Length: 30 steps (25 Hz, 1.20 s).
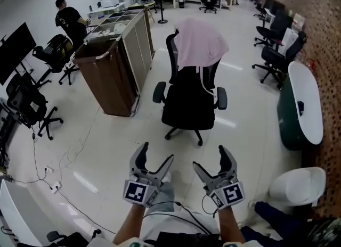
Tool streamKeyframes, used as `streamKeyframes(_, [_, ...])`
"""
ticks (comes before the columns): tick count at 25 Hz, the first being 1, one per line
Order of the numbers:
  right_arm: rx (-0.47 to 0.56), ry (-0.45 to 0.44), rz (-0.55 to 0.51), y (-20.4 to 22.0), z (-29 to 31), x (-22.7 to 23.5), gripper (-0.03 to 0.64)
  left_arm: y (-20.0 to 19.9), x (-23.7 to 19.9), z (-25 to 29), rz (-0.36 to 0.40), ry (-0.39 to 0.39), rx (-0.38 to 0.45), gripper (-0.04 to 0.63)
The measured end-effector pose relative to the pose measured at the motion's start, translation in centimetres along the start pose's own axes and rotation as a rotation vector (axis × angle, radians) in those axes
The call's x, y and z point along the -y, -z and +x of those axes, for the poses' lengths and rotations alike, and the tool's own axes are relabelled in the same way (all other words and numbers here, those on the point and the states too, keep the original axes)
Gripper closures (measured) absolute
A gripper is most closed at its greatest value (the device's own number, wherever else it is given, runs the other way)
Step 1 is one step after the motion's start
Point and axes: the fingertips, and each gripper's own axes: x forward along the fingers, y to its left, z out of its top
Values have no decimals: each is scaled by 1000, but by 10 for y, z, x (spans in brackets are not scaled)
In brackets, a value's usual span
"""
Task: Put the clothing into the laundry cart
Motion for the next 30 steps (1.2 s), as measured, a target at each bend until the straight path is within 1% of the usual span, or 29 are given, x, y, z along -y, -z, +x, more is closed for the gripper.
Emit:
streamKeyframes(1, [-2, 2, -1, 3, 15, 5, 152, -2, -9, 14, -2, 5, 2, 224])
streamKeyframes(4, [-6, 14, -7, 10, 64, 18, 152, -3, -40, 55, 34, 20, 7, 224])
streamKeyframes(10, [10, 38, -33, 2, 173, 39, 152, -12, -120, 126, -1, 73, 47, 224])
streamKeyframes(14, [8, 41, -36, 4, 228, 42, 152, -11, -162, 157, -7, 97, 48, 224])
streamKeyframes(18, [-29, 47, -17, 18, 267, 50, 152, -9, -194, 185, -33, 101, 55, 224])
streamKeyframes(21, [-40, 51, 6, 26, 291, 61, 152, 1, -211, 198, -50, 99, 32, 224])
streamKeyframes(24, [-41, 31, 24, 35, 322, 69, 152, 12, -231, 211, -69, 77, 12, 224])
streamKeyframes(27, [-33, 13, 60, 44, 358, 84, 152, 21, -251, 236, -65, 70, -5, 224])
streamKeyframes(30, [-16, -1, 97, 52, 401, 108, 155, 21, -273, 275, -51, 68, 3, 224])
